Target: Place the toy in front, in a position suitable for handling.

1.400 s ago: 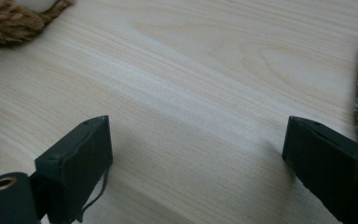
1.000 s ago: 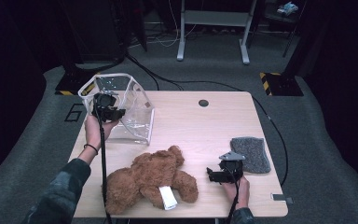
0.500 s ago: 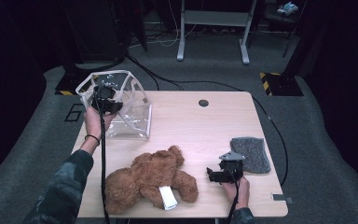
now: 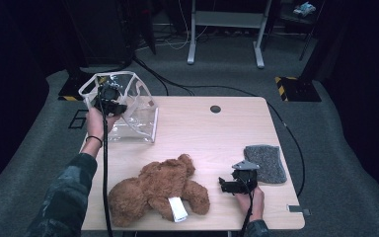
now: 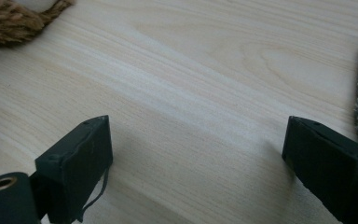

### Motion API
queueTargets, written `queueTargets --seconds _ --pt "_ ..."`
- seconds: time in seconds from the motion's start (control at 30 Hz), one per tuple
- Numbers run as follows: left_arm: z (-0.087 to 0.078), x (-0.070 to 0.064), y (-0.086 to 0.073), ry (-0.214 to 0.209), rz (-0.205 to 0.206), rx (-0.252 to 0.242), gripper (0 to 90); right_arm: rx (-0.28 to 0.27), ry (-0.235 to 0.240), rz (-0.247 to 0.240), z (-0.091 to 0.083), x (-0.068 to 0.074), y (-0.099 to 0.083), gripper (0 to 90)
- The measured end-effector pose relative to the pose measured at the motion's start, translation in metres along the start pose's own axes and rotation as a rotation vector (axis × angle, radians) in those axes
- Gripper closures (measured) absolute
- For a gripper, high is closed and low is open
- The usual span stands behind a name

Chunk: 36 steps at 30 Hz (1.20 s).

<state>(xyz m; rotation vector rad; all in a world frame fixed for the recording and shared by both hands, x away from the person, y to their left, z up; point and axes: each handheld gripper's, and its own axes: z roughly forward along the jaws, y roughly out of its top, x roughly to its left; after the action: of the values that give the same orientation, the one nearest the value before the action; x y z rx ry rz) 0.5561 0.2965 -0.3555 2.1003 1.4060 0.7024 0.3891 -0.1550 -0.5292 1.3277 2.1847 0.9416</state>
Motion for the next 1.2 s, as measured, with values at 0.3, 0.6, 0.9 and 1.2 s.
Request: queueTargets --seconds 0.3,0.6,0.9,1.2 --pt "0.010 0.009 0.004 0.004 -0.011 0.006 73.0 0.000 0.001 -0.001 0.000 0.000 0.000 7.6" --pt "0.014 0.015 0.000 0.003 -0.042 0.020 72.5 0.000 0.003 0.001 0.000 0.000 0.000 7.6" --pt "0.014 0.015 0.000 0.004 -0.049 0.019 63.0 0.000 0.003 0.001 0.000 0.000 0.000 7.6" --pt "0.011 0.014 0.000 -0.011 -0.042 0.008 67.9 0.001 0.000 0.002 0.000 0.000 0.000 7.7"
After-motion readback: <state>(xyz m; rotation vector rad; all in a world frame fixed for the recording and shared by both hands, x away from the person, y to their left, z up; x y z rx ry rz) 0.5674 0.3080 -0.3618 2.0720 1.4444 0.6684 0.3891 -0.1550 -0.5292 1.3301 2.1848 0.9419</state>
